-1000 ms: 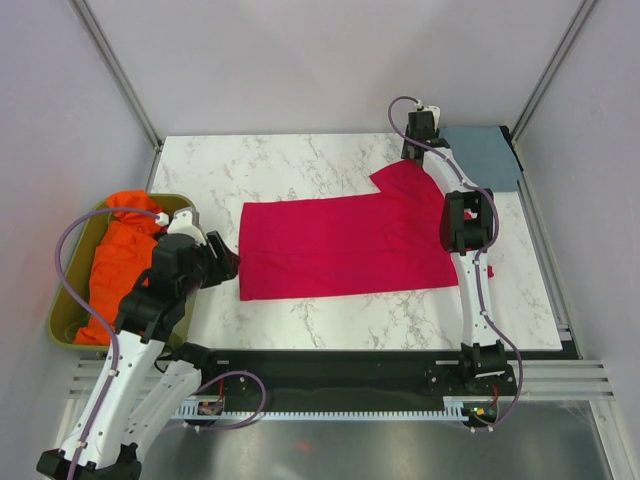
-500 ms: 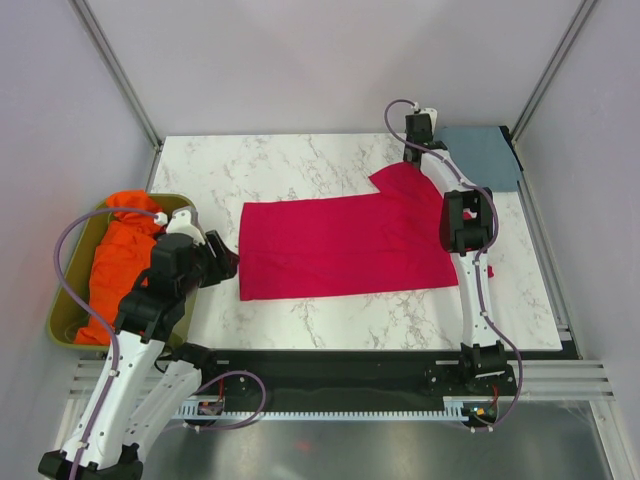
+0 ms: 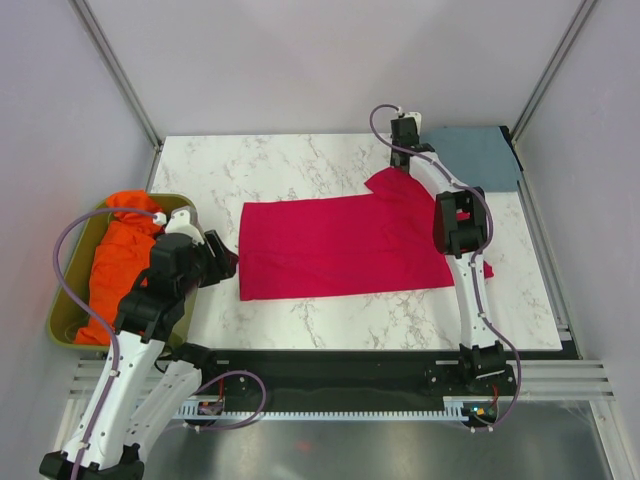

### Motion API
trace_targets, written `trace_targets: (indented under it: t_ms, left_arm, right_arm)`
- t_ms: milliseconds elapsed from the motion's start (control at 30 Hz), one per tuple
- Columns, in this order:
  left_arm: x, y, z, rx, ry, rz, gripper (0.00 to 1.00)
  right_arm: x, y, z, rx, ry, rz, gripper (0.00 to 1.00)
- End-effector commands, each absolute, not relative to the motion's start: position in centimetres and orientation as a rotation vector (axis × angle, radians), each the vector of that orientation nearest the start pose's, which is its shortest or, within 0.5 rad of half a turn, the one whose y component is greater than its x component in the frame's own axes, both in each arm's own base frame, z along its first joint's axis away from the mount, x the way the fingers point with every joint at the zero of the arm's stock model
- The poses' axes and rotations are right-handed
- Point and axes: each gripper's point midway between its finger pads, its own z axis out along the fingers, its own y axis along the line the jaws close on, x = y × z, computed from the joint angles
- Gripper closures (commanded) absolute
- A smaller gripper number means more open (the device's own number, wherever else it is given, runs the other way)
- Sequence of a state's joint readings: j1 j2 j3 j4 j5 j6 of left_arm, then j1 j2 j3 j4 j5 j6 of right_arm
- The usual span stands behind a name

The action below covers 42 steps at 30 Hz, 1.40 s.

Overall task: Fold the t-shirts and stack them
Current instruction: Fold the tshirt

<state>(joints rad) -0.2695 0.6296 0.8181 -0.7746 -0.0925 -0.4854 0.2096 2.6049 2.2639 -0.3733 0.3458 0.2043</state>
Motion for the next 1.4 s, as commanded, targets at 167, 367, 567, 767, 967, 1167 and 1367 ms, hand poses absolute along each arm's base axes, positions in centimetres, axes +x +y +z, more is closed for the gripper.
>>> trace_targets:
  t_ms: [167, 367, 567, 767, 967, 1167, 1367]
  left_arm:
    - [22.4, -6.3, 21.2, -0.249, 2.125, -0.333, 0.38]
    - [22.6, -5.9, 21.0, -0.268, 2.135, -0.319, 0.39]
    - [22.8, -6.0, 21.4, -0.272, 2.127, -0.321, 0.39]
    - [26.0, -6.4, 21.7, -0.293, 2.143, -0.298, 0.39]
    - [31.3, -6.7, 21.5, -0.32, 2.158, -0.227, 0.4]
    - [36.5, -6.5, 19.2, -0.363, 2.224, -0.11, 0.4]
    - [43.5, -7.1, 14.3, -0.402, 2.338, 0.018, 0.4]
  right_arm:
    - [63.3, 8.4, 11.2, 0.147, 2.157, -0.127, 1.0]
    - [57.4, 8.6, 14.2, 0.135, 2.148, -0.025, 1.0]
    - [49.2, 7.6, 15.1, 0.147, 2.148, 0.026, 1.0]
    - [41.6, 6.4, 13.7, 0.223, 2.166, 0.066, 1.0]
    - [36.4, 4.6, 13.8, 0.318, 2.104, 0.063, 1.0]
    - [34.4, 4.4, 12.5, 0.324, 2.13, 0.068, 1.0]
    - [33.8, 5.1, 11.9, 0.347, 2.139, 0.13, 1.0]
